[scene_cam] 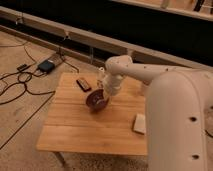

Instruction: Drag the ceramic bowl in a circle

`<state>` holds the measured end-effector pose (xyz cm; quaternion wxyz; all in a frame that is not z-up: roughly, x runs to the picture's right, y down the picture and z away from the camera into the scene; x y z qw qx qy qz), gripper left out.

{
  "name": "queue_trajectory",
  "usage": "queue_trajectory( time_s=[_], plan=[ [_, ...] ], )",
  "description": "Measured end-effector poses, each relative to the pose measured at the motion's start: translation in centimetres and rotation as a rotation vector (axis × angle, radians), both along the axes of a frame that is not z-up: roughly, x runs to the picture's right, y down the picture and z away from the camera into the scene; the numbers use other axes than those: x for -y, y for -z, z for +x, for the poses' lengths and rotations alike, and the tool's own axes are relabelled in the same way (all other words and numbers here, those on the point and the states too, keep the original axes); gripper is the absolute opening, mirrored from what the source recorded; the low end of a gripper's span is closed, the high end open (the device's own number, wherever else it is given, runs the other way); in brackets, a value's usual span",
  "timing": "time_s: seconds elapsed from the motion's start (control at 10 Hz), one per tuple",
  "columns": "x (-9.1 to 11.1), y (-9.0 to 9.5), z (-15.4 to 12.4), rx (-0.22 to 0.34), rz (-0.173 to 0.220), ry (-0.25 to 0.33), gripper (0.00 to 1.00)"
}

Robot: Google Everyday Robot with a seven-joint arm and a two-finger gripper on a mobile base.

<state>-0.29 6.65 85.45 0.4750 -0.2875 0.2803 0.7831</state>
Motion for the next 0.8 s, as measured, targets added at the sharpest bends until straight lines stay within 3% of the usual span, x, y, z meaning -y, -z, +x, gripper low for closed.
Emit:
queue_trajectory(
  time_s=[0.5, 0.8],
  plan=[
    [-0.2, -2.4, -8.9, 0.124, -0.03, 0.141, 0.0],
    [-1.7, -2.0, -13.3, 0.215, -0.045, 0.191, 0.0]
  ],
)
